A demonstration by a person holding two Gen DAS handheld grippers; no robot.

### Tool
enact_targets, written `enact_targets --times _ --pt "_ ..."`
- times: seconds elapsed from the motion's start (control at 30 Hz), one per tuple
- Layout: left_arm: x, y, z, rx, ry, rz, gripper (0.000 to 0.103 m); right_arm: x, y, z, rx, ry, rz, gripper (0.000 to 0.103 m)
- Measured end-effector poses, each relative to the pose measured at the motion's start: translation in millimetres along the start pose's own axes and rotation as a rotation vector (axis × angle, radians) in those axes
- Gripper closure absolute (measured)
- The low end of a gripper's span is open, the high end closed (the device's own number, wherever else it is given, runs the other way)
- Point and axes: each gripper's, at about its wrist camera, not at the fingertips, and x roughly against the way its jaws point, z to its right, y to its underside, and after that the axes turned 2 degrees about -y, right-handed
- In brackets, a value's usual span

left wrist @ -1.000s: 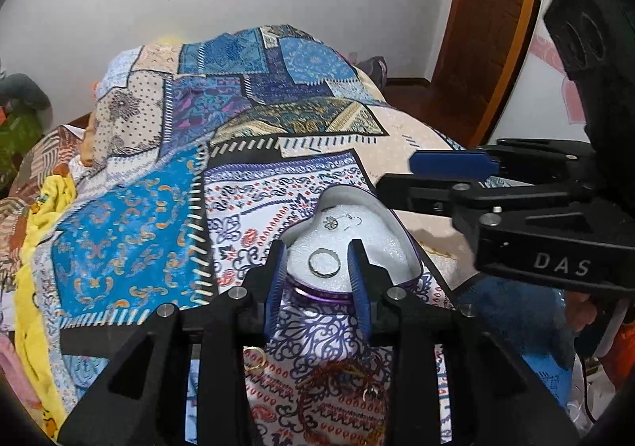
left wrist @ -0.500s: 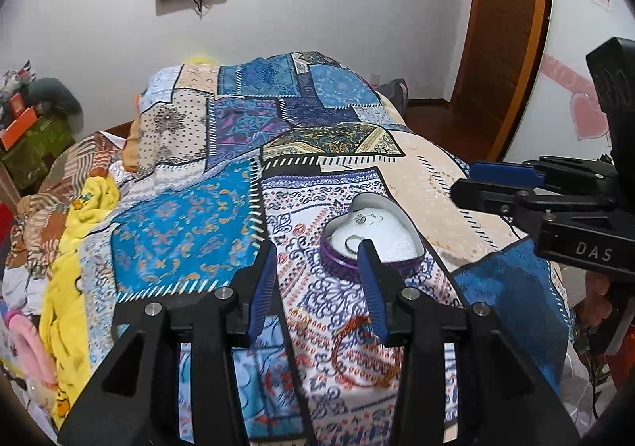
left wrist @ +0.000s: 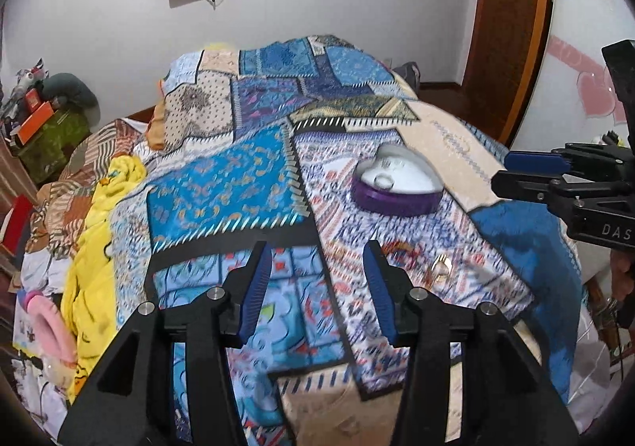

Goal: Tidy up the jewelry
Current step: 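Move both tools back over the remaining jewelry on the quilt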

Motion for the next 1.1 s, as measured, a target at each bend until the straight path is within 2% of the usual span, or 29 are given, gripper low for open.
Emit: enact_targets --times 0.13,0.5,0.83,0.93,1.1 --pt "-2.6 13.2 -5.0 0.003 -0.002 -0.025 0.056 -10.3 15.9 -4.9 0.002 0.009 -0.047 0.068" --pt "-13.5 25.9 -8.2 0.033 0.015 -0.056 0.056 -49.7 48.7 -22.2 0.026 -0.053 -0.202 0.068" --pt "-25.9 22.4 -7.6 0.056 0.042 -0.074 0.056 -64.7 50.9 -36.2 0.142 -0.04 -0.195 0.069" --pt "-29.3 21.7 -5.4 0.055 0.054 -0.081 0.056 -66.4 51.8 -37.0 0.157 -0.039 -0.191 0.084" --pt "-34.0 18.1 1.6 0.049 0.085 -0.096 0.056 -64.3 50.8 -31.6 0.131 -0.059 -0.179 0.084"
